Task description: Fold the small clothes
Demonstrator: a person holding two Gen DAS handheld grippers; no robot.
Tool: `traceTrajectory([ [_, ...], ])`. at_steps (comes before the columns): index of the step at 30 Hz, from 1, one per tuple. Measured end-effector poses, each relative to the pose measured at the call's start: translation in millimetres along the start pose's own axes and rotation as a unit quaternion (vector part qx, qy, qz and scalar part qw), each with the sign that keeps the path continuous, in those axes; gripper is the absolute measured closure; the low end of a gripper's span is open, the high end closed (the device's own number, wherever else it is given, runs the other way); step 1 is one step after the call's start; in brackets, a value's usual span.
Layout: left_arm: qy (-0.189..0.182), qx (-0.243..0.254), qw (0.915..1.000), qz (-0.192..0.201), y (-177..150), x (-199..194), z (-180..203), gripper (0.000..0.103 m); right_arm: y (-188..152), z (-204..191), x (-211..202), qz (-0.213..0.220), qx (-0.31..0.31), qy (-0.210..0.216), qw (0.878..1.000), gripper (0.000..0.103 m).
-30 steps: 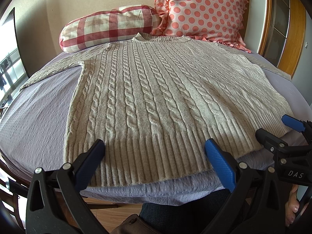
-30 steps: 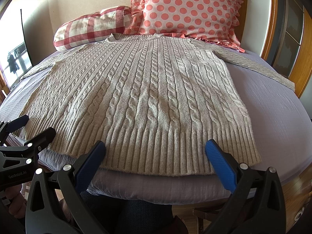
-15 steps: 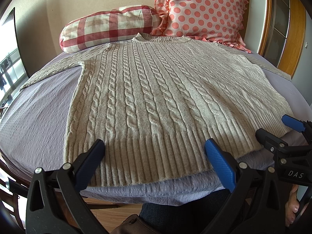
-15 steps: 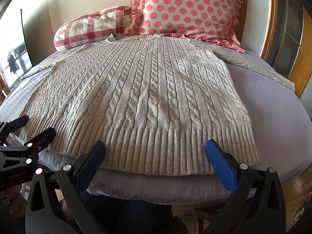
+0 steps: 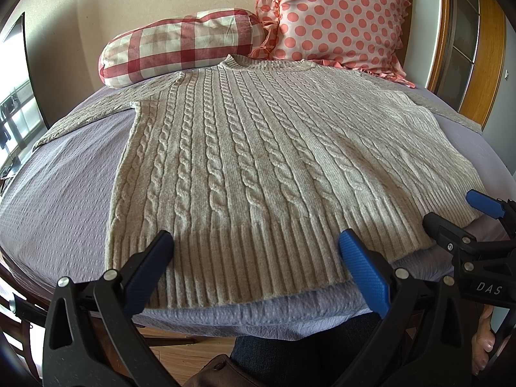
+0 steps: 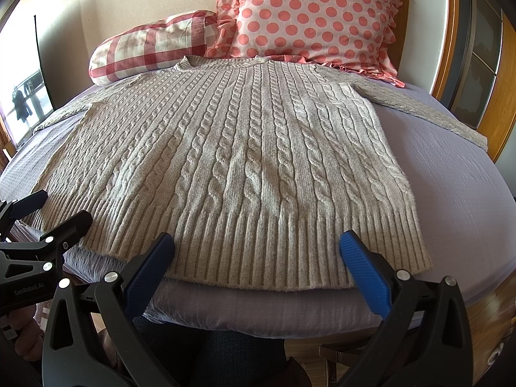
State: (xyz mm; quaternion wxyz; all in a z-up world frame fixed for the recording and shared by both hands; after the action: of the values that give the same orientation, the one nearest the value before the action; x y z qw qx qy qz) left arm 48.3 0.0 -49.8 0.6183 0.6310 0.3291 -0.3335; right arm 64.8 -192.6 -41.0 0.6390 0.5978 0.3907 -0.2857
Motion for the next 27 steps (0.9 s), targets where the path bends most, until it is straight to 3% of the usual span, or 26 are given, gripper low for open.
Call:
traceTrajectory([
  [18, 0.0, 0.0, 1.0, -0.001, -0.1, 0.1, -0.1, 0.002, 1.0, -3.2, 0.3, 0.007, -0.005, 0.004, 1.0, 0.001],
  [23, -0.006, 0.009, 0.9999, -0.013, 1.5, 0.5, -1.0, 0.002, 5.9, -1.0, 0.1, 0.013, -0.033, 0.033, 0.999, 0.001],
  [25, -0.02, 0.013, 0.9995, -0.022, 6.5, -0.8, -3.9, 0.002, 19.7, 17.1, -3.5, 0.01, -0.026, 0.047, 0.999, 0.001],
  [27, -0.035, 0.011, 0.9991, -0.023, 12.7, -3.4, -8.3, 0.002, 41.1, 54.8, -10.5, 0.024, 0.012, 0.033, 0.999, 0.001],
])
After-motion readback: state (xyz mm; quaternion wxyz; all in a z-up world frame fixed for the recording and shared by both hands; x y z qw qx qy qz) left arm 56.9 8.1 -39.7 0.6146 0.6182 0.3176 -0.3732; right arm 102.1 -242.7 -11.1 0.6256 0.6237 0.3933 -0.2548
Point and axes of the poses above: each gripper's, at about its wrist camera, not at the fingertips, and x roughly the way its jaws point, z to its right, y to its top, the point moved 7 cm from there along x, roughly the way its jaws point, and after that the axes turned 10 degrees about -z, right-handed, at the moved point
